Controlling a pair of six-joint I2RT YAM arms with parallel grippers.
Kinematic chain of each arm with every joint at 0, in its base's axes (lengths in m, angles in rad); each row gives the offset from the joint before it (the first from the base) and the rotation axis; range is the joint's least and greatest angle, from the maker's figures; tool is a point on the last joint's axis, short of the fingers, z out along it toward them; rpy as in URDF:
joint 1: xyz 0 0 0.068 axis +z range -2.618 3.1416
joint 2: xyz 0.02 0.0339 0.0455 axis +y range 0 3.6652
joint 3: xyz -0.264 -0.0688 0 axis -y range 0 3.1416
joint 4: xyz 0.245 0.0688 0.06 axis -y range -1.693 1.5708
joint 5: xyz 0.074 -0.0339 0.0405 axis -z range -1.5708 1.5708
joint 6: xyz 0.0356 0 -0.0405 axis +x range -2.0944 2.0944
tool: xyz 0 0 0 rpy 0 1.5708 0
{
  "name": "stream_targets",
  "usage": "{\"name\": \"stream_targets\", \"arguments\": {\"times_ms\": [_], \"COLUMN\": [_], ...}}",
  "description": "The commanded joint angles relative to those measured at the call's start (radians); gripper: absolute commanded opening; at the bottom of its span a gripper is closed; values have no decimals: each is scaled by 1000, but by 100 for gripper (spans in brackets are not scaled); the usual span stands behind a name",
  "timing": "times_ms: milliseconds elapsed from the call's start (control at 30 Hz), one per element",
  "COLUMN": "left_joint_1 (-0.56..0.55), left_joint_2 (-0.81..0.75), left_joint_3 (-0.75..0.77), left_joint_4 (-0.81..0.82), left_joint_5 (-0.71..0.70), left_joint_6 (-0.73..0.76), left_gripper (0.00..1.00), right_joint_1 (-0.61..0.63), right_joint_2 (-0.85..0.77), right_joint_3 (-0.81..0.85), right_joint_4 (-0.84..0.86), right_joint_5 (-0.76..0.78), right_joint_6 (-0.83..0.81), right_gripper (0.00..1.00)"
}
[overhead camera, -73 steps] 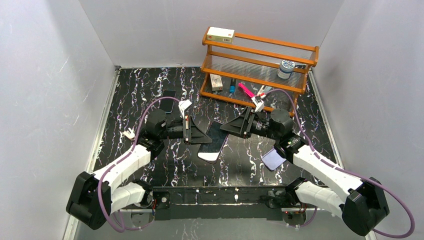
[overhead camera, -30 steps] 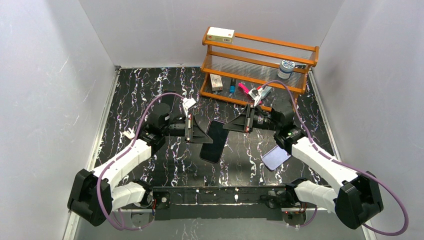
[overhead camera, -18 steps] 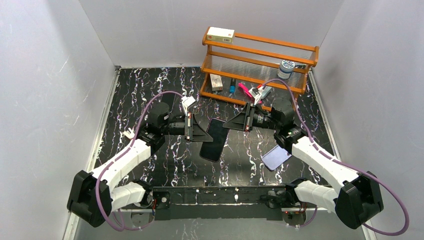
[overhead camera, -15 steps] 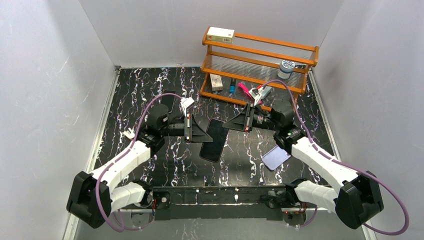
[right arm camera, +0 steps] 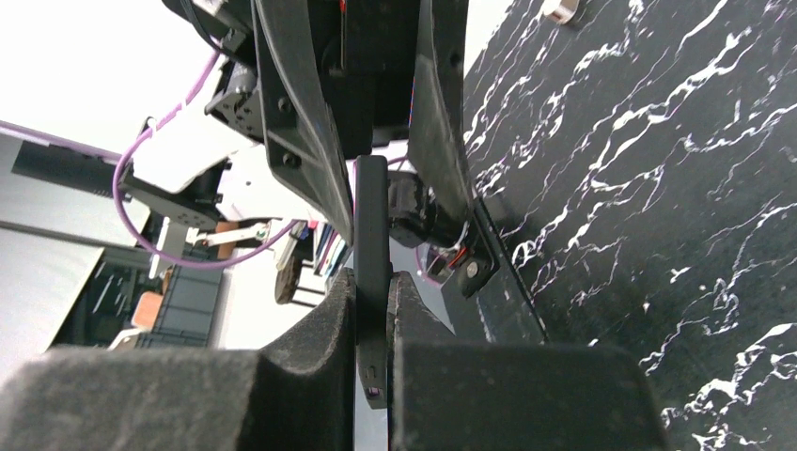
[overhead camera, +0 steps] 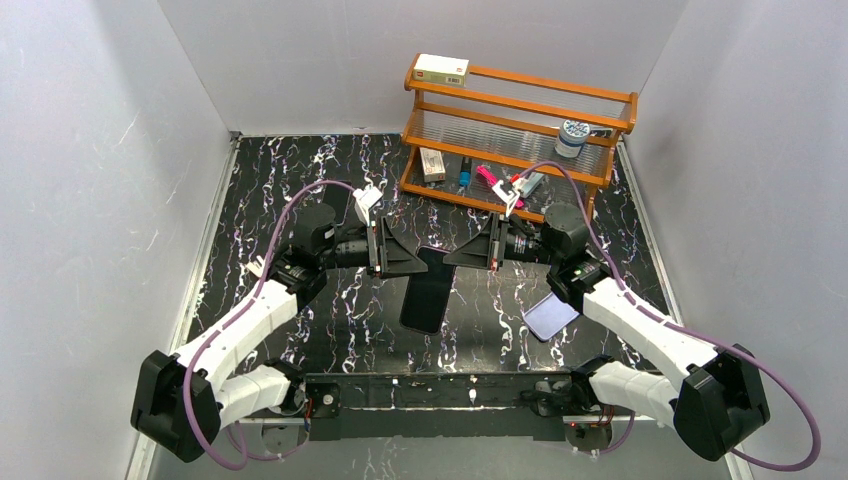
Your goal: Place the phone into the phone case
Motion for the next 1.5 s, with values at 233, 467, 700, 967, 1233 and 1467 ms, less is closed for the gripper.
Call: {"name": "stream_targets", "arguments": {"times_ms": [233,467,700,967,1233,1467], "left_joint_1": [10,10,10,10,10,10], "left_joint_2": [26,35,36,57,51,-3], "left_joint_3": [36,54,84,125,201,220], "left_joint_4": [96,18,-233,-386,-526,-672], "left_joint_5": [17,64,-17,-109,-226,-508], "left_joint_6": [-16,55,234,339,429,586], "left_gripper": [47,34,0,4,61,96], "right_joint_1": [9,9,8,8,8,7], "right_joint_2": [-28,-17,14,-11,-10,113], "right_joint_3": [-15,-24,-31,-23,-48,-4], "right_joint_4": [104,109,137,18,-113,-209], "right_joint_5": [-43,-19,1,68,163,255], "right_joint_6": [59,62,79,5,-101,-230], "right_gripper": [1,1,1,1,1,1]}}
